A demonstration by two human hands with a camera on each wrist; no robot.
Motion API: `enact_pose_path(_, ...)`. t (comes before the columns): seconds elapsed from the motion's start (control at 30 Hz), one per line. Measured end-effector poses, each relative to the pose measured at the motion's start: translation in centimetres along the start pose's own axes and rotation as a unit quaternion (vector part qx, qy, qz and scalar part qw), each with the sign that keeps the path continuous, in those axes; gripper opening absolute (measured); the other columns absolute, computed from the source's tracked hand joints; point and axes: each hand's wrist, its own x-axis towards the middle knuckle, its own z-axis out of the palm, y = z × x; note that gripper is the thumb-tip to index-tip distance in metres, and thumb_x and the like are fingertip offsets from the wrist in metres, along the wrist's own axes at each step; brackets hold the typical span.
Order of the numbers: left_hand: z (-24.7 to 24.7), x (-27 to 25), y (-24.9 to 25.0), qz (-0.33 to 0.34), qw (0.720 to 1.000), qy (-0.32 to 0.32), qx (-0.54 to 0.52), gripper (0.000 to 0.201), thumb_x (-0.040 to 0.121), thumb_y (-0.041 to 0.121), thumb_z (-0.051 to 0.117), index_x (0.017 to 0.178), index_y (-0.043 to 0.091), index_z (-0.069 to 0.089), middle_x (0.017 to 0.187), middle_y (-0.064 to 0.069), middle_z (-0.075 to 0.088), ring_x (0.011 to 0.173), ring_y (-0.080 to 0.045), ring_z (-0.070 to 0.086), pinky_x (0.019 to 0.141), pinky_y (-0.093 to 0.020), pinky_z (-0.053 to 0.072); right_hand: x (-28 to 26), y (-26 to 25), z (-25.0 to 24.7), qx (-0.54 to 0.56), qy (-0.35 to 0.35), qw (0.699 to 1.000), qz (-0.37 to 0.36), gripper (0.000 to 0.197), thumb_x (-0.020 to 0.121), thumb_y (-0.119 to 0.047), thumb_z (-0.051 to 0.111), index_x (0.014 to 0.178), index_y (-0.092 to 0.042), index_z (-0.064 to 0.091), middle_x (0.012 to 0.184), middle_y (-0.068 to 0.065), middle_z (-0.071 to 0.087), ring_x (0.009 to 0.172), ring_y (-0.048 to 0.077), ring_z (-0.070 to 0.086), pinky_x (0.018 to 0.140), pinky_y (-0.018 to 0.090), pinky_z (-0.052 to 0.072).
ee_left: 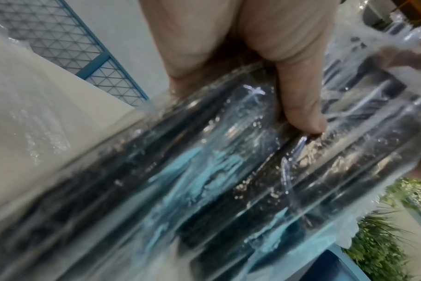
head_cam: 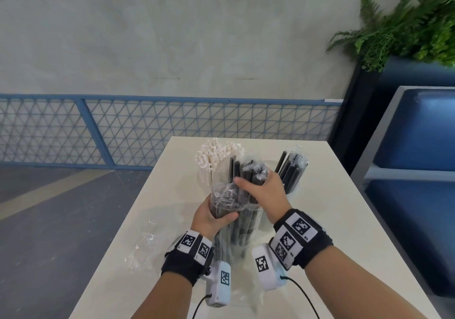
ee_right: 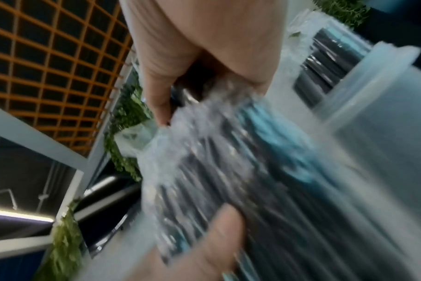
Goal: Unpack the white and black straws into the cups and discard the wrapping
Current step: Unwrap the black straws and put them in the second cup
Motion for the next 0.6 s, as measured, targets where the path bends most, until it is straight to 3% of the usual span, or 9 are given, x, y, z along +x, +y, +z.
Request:
enact_pose_path(0.1,-0.3,0.0,0.0,-0.006,1.000,0.011,0.007,0.053,0.064,0.011,0.083,0.109,0.016,0.056,0.102,-0.005,0.067,0.098,-0.019,0.063,0.089,-0.030,0.050,0.9,-2.1,-0.5,0.056,0.047,0.997,-0.025,0.027,0.073,-0.012,0.077,0.097,-0.004,0.068,0.096,0.013,0.072,0.090,0.023,0.070,0.085,0.039,0.056)
enact_pose_path(0.2,-0.4,-0.3,0.0,-0.002,1.000,0.011,0.015,0.048,0.066,0.009,0.081,0.106,0.016,0.055,0.095,0.000,0.066,0.090,-0.013,0.062,0.074,-0.009,0.049,1.7,-4.2,-1.3,0.120,0.049,0.991,-0.039,0.026,0.075,-0.006,0.074,0.100,-0.005,0.066,0.098,0.013,0.071,0.092,0.023,0.068,0.085,0.034,0.056)
enact_pose_path(0.3,-0.3,-0.4,0.1,-0.001,1.000,0.008,0.018,0.047,0.067,0.007,0.080,0.106,0.015,0.055,0.093,0.002,0.065,0.087,-0.009,0.061,0.069,-0.003,0.047,2.0,-4.9,-2.1,0.112,0.003,0.993,-0.025,0.024,0.075,-0.004,0.073,0.097,-0.009,0.065,0.091,0.006,0.069,0.088,0.017,0.067,0.089,0.033,0.053)
enact_pose_path(0.37,-0.3,-0.3,0.1,0.001,1.000,0.008,0.016,0.047,0.067,0.007,0.080,0.107,0.013,0.056,0.094,0.001,0.065,0.087,-0.009,0.061,0.069,-0.003,0.047,1.8,-4.5,-2.6,0.093,-0.077,0.993,0.012,0.025,0.077,0.000,0.070,0.098,-0.010,0.064,0.095,0.004,0.070,0.088,0.012,0.068,0.093,0.030,0.052)
enact_pose_path(0.47,-0.3,-0.2,0.1,0.008,1.000,0.005,0.019,0.047,0.066,0.008,0.081,0.106,0.015,0.057,0.094,0.002,0.067,0.090,-0.011,0.064,0.074,-0.010,0.049,1.3,-2.8,-3.5,0.038,-0.225,0.973,0.037,0.045,0.076,0.003,0.069,0.117,-0.012,0.059,0.113,0.004,0.067,0.105,0.011,0.065,0.087,0.018,0.051)
enact_pose_path(0.53,-0.2,-0.1,0.1,0.008,1.000,0.003,0.019,0.046,0.066,0.008,0.081,0.105,0.017,0.057,0.094,0.004,0.068,0.092,-0.013,0.064,0.078,-0.017,0.050,1.1,-1.9,-3.5,0.007,-0.230,0.973,0.032,0.053,0.074,0.000,0.072,0.124,-0.011,0.056,0.118,0.004,0.066,0.109,0.011,0.063,0.086,0.015,0.050)
enact_pose_path(0.6,-0.1,-0.1,0.2,0.010,1.000,0.009,0.020,0.047,0.067,0.008,0.080,0.107,0.015,0.057,0.094,0.004,0.068,0.092,-0.013,0.064,0.080,-0.018,0.050,1.0,-1.2,-2.7,0.001,-0.153,0.988,0.016,0.052,0.071,-0.007,0.078,0.120,-0.010,0.059,0.113,0.004,0.068,0.104,0.011,0.065,0.085,0.019,0.052)
